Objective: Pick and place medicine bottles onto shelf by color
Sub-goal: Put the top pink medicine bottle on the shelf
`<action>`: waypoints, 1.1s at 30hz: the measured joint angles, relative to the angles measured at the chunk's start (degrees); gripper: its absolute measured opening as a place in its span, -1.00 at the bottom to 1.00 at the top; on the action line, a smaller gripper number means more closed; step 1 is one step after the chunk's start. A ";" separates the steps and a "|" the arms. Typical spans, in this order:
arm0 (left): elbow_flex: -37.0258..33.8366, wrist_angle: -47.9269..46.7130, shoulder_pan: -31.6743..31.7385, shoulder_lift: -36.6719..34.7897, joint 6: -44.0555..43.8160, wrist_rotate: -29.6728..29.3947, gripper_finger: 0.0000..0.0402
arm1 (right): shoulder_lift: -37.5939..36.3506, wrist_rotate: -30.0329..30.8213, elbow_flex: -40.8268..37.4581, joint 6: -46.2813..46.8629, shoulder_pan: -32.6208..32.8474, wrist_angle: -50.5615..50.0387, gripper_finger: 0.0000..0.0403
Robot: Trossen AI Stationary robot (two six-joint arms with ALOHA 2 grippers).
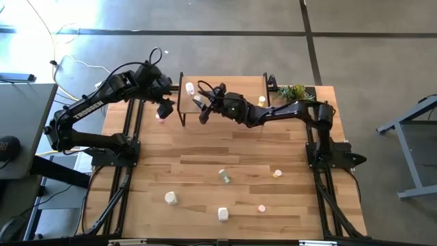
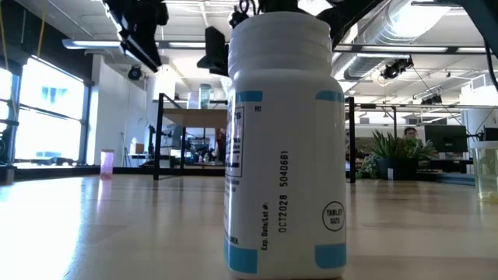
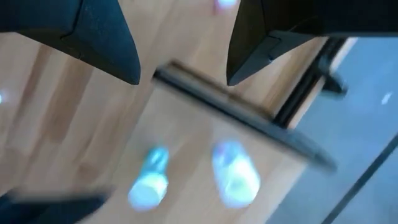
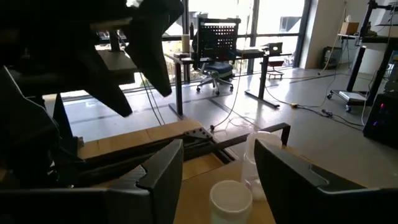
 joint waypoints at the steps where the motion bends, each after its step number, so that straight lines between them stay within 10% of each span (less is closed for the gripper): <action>1: 0.00 -1.61 0.00 0.00 -0.79 -0.74 0.15 | -0.66 0.03 0.00 0.02 0.13 -0.12 -0.05; 18: -7.53 -13.35 0.00 -0.04 -16.69 -2.61 0.15 | -16.94 0.29 0.00 -3.67 -2.10 -17.44 -0.05; 33: -22.79 1.13 0.04 0.00 -28.97 -11.33 0.14 | -26.54 0.24 0.04 -8.02 -2.43 -27.77 -0.05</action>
